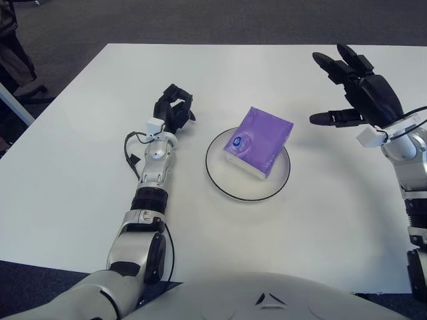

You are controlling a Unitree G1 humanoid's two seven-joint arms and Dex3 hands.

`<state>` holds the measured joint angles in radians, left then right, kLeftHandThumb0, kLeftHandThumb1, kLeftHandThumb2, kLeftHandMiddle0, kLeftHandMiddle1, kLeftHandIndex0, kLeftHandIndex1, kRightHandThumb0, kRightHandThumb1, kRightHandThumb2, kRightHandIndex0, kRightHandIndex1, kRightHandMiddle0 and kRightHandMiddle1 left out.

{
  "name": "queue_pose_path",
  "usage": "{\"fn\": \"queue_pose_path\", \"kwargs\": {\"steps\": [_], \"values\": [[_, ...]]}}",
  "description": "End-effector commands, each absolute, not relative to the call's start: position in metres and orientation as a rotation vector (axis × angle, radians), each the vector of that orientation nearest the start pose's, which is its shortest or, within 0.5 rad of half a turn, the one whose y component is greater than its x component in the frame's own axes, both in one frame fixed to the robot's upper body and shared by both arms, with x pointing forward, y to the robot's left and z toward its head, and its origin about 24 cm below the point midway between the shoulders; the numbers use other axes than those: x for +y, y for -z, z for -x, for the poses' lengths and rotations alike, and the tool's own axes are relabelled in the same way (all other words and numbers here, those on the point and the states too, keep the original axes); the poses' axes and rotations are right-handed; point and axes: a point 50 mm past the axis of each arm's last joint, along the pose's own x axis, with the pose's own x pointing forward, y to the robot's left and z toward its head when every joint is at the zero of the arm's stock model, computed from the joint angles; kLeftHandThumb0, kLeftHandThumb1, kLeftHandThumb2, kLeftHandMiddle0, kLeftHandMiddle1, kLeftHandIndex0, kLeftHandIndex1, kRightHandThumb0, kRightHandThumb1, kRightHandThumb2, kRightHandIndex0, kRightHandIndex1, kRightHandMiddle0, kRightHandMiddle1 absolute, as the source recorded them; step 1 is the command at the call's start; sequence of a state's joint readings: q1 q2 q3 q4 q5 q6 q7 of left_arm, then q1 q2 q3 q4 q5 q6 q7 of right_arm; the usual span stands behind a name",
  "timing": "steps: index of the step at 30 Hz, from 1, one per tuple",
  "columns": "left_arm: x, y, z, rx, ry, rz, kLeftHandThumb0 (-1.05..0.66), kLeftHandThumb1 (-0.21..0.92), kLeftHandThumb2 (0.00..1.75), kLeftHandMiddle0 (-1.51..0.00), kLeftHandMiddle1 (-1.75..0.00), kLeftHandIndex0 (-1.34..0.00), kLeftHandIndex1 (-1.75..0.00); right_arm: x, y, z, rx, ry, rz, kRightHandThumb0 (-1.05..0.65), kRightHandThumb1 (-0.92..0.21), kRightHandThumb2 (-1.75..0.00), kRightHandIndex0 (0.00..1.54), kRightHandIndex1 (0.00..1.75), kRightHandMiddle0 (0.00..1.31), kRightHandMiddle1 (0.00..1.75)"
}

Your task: Put the tissue paper into the plate.

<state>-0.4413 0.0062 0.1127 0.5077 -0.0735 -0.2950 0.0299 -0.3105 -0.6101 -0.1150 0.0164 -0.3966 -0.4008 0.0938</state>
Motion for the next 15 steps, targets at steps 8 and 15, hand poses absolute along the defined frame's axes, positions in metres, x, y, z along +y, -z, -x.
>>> {"fn": "queue_pose_path", "kwargs": {"steps": [8, 15], "values": [[0.143, -0.039, -0.312, -0.093, -0.053, 0.104, -0.29, 0.92, 0.34, -0.93, -1.75, -0.70, -1.75, -0.234, -0.161, -0.282, -0.463, 0.141, 0.616, -0.53, -0.92, -0.33, 0.27, 0.03, 0.23, 0.05], [0.142, -0.039, -0.312, -0.094, -0.053, 0.104, -0.29, 0.92, 0.34, -0.93, -1.75, -0.70, -1.75, -0.239, -0.143, -0.287, -0.420, 0.218, 0.423, -0.45, -0.92, -0.41, 0.62, 0.05, 0.54, 0.16]]}}
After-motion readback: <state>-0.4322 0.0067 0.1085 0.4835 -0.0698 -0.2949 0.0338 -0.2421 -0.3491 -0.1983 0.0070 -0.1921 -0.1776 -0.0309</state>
